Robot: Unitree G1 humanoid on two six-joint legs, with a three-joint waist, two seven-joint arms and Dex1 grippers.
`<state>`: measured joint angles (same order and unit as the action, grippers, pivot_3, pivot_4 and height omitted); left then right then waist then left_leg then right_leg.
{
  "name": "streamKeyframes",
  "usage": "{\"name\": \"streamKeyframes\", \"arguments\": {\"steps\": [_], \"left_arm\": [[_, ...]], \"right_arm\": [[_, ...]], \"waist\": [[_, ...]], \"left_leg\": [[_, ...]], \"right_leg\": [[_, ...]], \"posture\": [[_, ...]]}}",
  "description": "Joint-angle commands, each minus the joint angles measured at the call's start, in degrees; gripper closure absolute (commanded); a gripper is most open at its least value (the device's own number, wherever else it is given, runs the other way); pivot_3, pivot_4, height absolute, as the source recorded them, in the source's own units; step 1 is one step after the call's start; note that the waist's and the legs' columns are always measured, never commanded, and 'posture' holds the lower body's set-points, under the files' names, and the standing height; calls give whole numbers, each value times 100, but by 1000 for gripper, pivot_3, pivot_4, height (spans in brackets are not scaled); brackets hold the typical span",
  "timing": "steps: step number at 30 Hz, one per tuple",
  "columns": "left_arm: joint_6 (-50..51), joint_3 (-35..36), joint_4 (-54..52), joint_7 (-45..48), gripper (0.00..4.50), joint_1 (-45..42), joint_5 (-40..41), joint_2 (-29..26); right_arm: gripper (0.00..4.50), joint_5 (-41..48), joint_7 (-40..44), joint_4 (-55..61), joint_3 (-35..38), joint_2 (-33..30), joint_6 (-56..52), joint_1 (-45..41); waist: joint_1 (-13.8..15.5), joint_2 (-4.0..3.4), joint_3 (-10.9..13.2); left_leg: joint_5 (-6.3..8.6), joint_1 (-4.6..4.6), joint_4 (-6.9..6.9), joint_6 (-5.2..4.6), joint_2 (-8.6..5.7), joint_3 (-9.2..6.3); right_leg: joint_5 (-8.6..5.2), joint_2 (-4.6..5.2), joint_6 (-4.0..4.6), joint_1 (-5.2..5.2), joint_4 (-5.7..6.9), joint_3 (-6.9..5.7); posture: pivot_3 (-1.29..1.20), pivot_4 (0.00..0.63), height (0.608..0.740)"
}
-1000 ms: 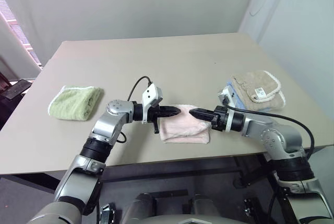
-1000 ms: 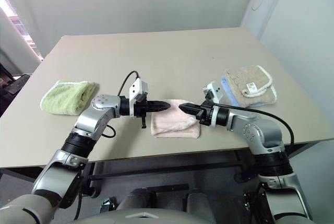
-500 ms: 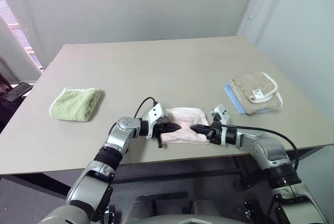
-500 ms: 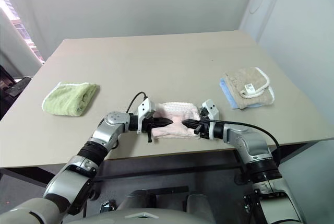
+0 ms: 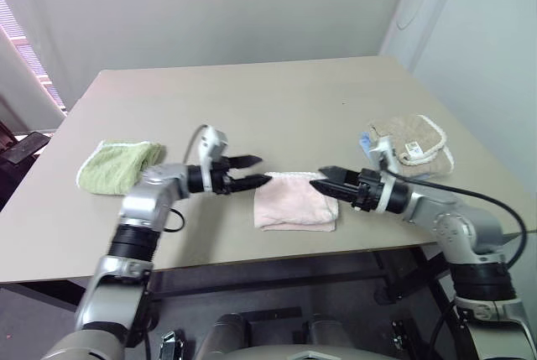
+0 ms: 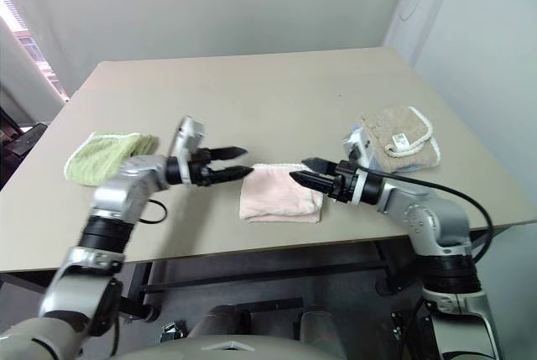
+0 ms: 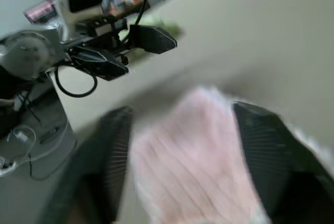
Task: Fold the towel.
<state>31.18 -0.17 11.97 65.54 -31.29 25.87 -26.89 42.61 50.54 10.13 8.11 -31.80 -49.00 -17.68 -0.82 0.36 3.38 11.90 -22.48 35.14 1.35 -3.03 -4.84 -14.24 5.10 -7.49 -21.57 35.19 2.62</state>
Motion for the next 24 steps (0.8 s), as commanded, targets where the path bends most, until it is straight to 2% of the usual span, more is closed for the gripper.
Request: {"name": "streamKeyframes", "arguments": {"steps": [1,4,11,21,24], "left_arm": [[1514,50,-203,-403,2,60,155,-504],[2792,364,-201,-560,2,127,765,-581],[4409,837,567,-1569,2,-190,1139,130],[5321,1367,1353,-2537,2,-445,1216,960],[5442,1137,1111,-2605,2,-289,1222,1192]], "right_arm": [[365,610,-107,312,333,-204,-631,7],[365,525,-331,208,283,-227,-757,46],[365,1004,-836,-153,605,235,-1042,-239],[365,1076,-1147,-214,609,288,-1121,-185],[365,1080,-1198,-181,576,316,-1104,-130]], "waist": [[-2,0,0],[0,0,3],[6,5,6],[14,4,5],[26,3,4]], "left_leg": [[6,3,2,9,0,0],[10,3,2,15,0,-1],[10,-4,0,16,-2,-12],[10,-9,-6,16,-8,-4],[10,-6,-2,17,-11,-3]], "right_leg": [[-3,0,-3,5,-1,0],[-12,3,-17,3,-3,1],[2,16,4,-3,-6,1],[4,10,5,-13,-4,1],[4,14,5,-14,-10,0]], "posture": [[0,0,740],[0,0,740],[0,0,740],[0,0,740],[0,0,740]]}}
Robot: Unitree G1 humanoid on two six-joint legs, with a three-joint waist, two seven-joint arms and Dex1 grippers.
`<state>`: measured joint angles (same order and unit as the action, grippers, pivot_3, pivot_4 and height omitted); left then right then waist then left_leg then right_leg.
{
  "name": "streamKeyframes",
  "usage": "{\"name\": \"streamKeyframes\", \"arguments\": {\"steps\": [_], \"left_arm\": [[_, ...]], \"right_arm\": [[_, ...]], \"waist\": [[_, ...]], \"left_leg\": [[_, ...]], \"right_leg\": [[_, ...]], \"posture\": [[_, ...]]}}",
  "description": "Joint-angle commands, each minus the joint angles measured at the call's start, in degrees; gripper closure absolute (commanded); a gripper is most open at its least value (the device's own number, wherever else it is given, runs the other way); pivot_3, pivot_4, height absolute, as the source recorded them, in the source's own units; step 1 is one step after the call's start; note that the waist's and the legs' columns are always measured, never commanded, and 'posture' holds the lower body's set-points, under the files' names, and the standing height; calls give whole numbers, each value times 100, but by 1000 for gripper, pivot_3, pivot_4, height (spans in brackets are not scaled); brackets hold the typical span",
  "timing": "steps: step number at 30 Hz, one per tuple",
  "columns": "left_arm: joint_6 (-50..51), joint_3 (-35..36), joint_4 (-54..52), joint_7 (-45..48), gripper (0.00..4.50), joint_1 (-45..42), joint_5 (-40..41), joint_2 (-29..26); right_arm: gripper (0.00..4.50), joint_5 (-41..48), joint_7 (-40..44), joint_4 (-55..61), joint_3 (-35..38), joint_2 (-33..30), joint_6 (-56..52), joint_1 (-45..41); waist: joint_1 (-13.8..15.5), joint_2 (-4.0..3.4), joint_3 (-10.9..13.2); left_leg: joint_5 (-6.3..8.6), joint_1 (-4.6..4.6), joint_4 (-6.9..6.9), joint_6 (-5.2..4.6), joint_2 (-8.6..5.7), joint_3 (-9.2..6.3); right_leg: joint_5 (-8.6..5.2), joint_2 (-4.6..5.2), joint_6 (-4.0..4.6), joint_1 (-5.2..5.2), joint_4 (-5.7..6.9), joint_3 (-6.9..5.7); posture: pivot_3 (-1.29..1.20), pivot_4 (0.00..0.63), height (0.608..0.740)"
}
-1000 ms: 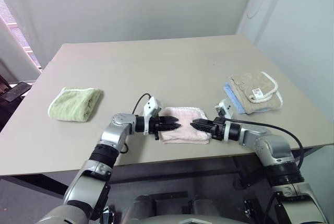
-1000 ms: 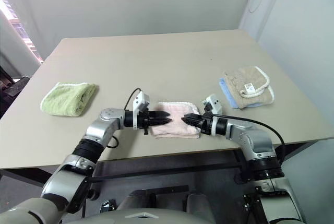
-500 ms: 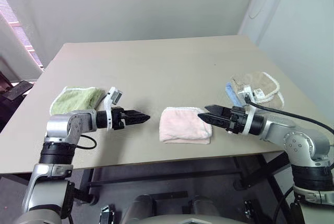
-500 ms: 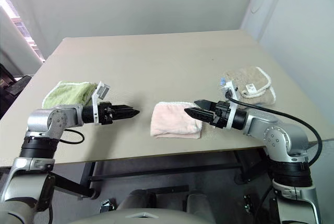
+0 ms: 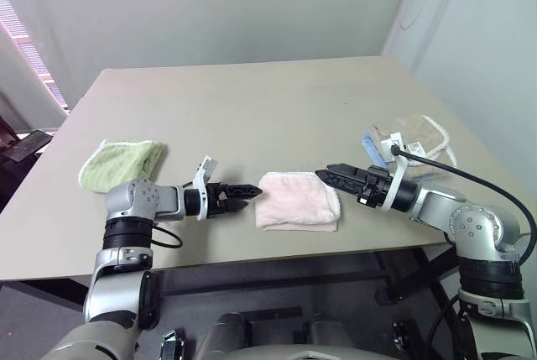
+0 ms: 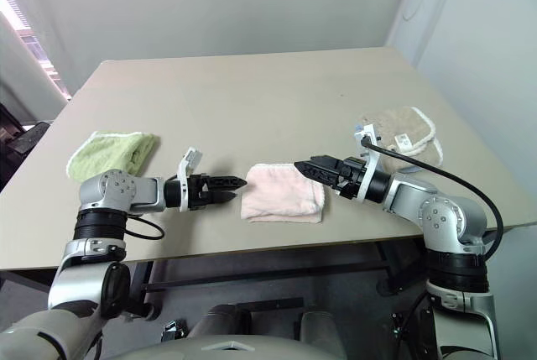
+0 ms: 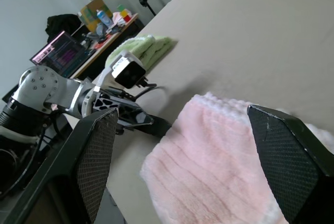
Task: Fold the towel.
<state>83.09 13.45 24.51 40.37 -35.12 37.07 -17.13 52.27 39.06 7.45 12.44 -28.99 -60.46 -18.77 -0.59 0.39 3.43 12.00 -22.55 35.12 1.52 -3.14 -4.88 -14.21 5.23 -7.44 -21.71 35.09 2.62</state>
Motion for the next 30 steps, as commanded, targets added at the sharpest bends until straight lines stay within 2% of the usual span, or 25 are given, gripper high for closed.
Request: {"name": "streamKeyframes", "arguments": {"steps": [1,6,13,21,26,30], "left_arm": [[316,-292,-223,-110,2,140,116,296],[480,-317,-335,-149,2,155,205,639],[228,-328,54,-358,2,-12,79,1199],[265,171,476,-622,2,-295,208,1652],[427,508,611,-833,2,-512,266,1873],[453,193,676,-958,2,-529,69,1951]], "right_arm": [[365,106,-64,85,133,39,48,-16],[365,113,-106,75,164,29,59,-32],[365,60,-130,44,124,-4,83,-44],[365,52,-251,-80,225,14,143,-85],[365,73,-324,-110,258,44,188,-116],[365,69,-353,-102,274,54,198,-100]], "waist": [[3,-1,-1],[28,-2,-2],[97,-3,-2],[181,-12,-8],[274,-11,-8],[288,-12,-8]], "left_leg": [[0,1,0,0,-3,0],[3,0,-2,-3,-15,0],[7,-2,-3,-11,-17,3],[21,-12,1,-34,-36,-8],[21,-71,4,-38,-40,-7],[12,-89,-1,-49,-40,-4]], "right_leg": [[0,5,0,0,-3,0],[-8,30,-13,11,-14,-1],[-10,32,-17,24,-25,-5],[-7,49,-14,46,-98,-29],[0,51,-30,8,-89,-28],[2,36,-32,-22,-80,-26]], "posture": [[0,0,740],[0,0,740],[0,0,740],[0,0,740],[0,0,740],[0,0,740]]}}
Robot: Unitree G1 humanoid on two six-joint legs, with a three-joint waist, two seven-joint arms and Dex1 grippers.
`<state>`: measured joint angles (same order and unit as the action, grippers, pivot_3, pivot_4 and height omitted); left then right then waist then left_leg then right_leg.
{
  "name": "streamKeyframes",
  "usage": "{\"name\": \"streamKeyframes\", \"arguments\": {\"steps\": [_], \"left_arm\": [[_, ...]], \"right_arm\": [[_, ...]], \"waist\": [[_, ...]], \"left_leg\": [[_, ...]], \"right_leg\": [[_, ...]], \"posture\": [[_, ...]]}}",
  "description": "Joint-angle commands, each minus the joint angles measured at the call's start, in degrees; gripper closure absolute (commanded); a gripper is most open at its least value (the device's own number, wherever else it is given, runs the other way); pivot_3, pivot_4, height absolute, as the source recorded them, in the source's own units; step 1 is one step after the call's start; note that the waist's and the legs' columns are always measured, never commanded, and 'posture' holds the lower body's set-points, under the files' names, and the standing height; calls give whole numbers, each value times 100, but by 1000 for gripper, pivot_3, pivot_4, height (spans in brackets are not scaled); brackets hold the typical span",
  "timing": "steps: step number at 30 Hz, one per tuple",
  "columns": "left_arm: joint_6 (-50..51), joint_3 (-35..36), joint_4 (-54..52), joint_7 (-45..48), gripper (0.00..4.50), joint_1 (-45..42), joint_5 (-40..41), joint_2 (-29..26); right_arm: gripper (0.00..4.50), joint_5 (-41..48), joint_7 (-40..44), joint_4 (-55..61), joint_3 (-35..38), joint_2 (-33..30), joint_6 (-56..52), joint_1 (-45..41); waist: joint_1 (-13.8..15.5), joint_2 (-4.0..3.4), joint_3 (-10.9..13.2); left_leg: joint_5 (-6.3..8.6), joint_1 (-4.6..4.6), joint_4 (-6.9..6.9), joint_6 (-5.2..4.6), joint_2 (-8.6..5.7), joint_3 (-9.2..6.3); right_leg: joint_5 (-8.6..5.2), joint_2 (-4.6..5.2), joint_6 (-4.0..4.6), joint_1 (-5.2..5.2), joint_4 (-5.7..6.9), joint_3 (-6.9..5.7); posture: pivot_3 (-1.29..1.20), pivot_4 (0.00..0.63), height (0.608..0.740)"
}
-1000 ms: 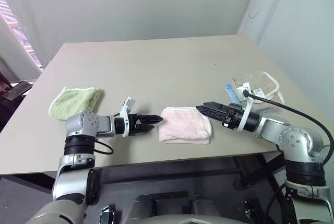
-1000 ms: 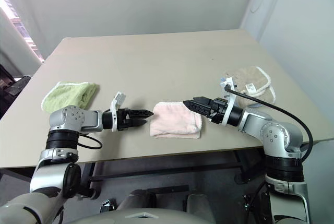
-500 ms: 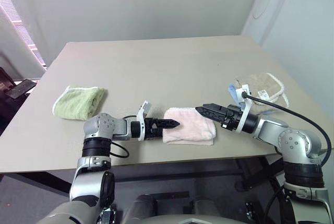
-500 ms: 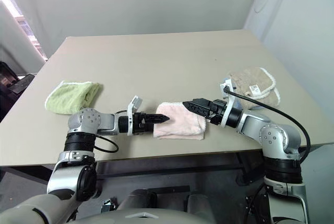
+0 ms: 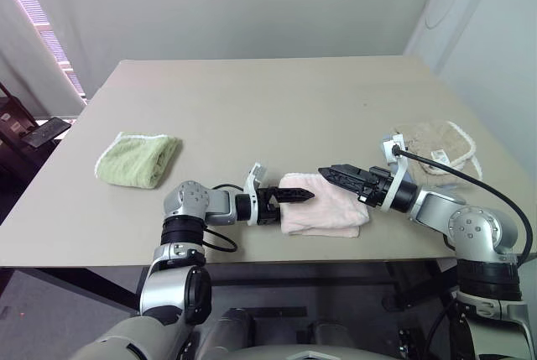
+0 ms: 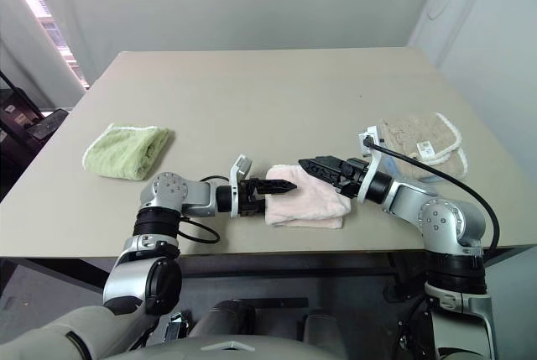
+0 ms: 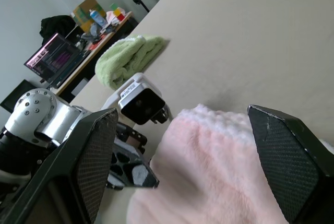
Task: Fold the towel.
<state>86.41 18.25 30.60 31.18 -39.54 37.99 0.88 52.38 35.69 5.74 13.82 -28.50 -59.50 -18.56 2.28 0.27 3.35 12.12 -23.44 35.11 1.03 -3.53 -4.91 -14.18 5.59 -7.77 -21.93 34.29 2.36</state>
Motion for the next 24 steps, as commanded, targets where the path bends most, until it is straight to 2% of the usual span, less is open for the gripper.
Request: {"name": "streamKeyframes", "arguments": {"steps": [1,3,8,14,16,21,24], "left_arm": [[81,-270,78,-56,2,-95,-14,170],[-16,-230,88,-118,2,-114,-18,196],[-58,-279,-41,39,1586,-64,115,181],[-222,-41,-91,31,3903,-31,194,186],[-195,-77,-138,156,4482,0,263,152],[-171,243,-104,208,4482,-70,505,145],[-280,22,-356,362,4482,-63,524,-1]], "right_arm": [[365,60,-19,84,140,5,102,-104],[365,93,-30,119,178,1,92,-66],[335,196,-17,215,369,-93,84,119],[335,155,-30,231,484,-183,148,269],[335,137,-27,224,483,-193,180,286],[335,172,-125,250,525,-118,254,292],[335,193,-160,252,531,-103,277,291]], "waist": [[1,0,0],[-1,0,0],[-2,0,0],[-17,0,0],[-18,0,0],[-19,0,0],[-20,0,0]], "left_leg": [[0,0,0,0,0,0],[2,0,4,3,0,4],[8,0,6,12,0,6],[7,0,5,12,1,9],[7,1,6,12,2,10],[6,1,5,9,3,10],[6,1,6,10,3,11]], "right_leg": [[0,-1,1,0,1,0],[0,0,2,3,0,1],[1,-1,2,3,-1,4],[1,-2,2,0,1,5],[2,-2,2,0,2,5],[1,-3,2,-1,1,6],[1,-3,2,-1,2,6]], "posture": [[0,0,740],[0,0,740],[0,0,740],[0,0,740],[0,0,740],[0,0,740],[0,0,740]]}}
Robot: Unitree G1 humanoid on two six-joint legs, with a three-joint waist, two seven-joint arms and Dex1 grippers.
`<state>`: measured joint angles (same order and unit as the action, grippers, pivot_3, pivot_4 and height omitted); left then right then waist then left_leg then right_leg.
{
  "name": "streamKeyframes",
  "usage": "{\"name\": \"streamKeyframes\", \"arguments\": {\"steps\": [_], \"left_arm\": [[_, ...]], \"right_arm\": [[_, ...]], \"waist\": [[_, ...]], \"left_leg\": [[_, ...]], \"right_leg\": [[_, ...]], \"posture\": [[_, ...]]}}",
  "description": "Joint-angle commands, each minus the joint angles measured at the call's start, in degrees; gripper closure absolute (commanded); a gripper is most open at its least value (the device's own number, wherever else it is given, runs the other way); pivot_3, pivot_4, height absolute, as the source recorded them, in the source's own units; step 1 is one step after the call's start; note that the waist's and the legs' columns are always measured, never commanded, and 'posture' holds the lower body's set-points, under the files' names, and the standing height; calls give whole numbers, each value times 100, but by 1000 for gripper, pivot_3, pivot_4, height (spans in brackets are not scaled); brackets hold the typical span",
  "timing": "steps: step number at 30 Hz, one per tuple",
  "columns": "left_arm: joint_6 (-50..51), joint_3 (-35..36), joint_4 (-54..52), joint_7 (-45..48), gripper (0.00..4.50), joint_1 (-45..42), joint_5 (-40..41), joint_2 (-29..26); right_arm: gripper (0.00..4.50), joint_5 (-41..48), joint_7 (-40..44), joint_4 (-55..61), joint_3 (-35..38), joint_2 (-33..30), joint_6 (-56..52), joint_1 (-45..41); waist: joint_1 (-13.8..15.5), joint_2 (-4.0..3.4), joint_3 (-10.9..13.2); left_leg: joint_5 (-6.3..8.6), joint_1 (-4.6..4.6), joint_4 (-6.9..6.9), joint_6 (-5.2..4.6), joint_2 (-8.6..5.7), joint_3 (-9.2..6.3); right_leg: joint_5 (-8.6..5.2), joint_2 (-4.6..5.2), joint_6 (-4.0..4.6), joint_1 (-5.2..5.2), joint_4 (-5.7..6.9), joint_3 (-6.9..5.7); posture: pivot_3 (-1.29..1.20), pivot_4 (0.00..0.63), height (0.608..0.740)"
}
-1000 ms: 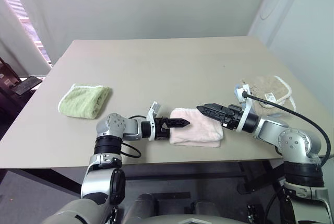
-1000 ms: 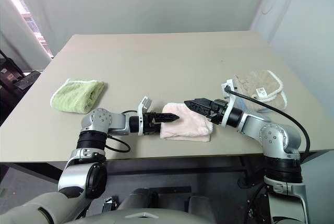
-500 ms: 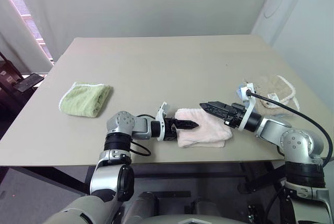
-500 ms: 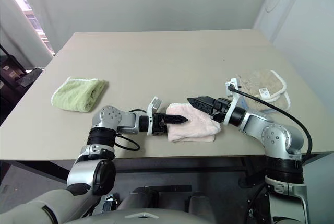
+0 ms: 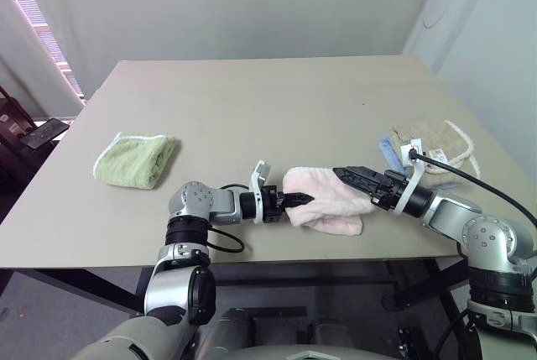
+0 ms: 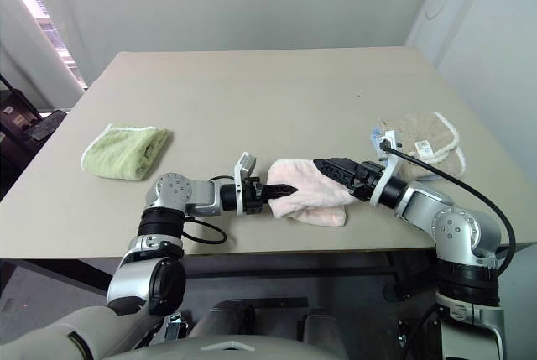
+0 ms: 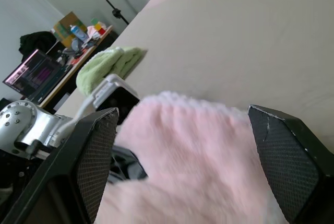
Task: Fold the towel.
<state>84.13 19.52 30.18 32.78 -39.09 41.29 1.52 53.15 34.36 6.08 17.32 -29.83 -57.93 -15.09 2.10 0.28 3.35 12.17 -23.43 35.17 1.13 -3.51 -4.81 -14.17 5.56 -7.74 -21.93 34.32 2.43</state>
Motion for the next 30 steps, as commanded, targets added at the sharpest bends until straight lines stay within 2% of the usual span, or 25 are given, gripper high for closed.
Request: {"name": "streamKeyframes", "arguments": {"steps": [1,7,12,16,23,28,30], "left_arm": [[-29,-190,-470,263,4482,-115,224,-154],[150,37,-882,58,4482,-432,344,-615],[-124,761,-889,-450,4482,-985,360,-1131],[-321,1693,-346,-1081,4482,-1539,526,-1415],[-1750,2410,-66,-1979,4482,-1994,295,-2203],[-2546,2471,199,-1975,4482,-2013,218,-3021],[-2881,2329,500,-1761,4482,-2041,48,-3518]], "right_arm": [[335,123,-40,220,183,34,126,-59],[335,246,-93,160,318,81,183,-112],[335,476,-192,-60,583,231,285,-338],[335,558,-239,-205,633,284,299,-575],[335,124,103,-652,-69,413,427,-917],[335,-129,386,-1054,-322,405,550,-1239],[335,-277,512,-1247,-442,418,611,-1386]], "waist": [[-4,0,0],[-15,1,0],[-82,1,1],[-146,2,2],[-213,7,5],[-315,6,6],[-314,7,6]], "left_leg": [[0,0,0,0,0,1],[-7,0,-1,-11,2,3],[-9,0,-1,-10,5,3],[-12,0,-1,-6,5,3],[-23,2,-2,11,7,10],[-34,6,-1,28,22,9],[-35,7,0,30,25,8]], "right_leg": [[0,-1,0,0,1,0],[0,-3,1,-7,6,5],[1,-8,0,-16,19,8],[4,-10,-6,-19,28,11],[11,-16,-21,-49,81,22],[16,-34,-13,-51,91,24],[17,-38,-11,-50,94,24]], "posture": [[0,0,740],[0,0,740],[0,0,740],[0,0,740],[0,0,740],[0,0,740],[0,0,740]]}}
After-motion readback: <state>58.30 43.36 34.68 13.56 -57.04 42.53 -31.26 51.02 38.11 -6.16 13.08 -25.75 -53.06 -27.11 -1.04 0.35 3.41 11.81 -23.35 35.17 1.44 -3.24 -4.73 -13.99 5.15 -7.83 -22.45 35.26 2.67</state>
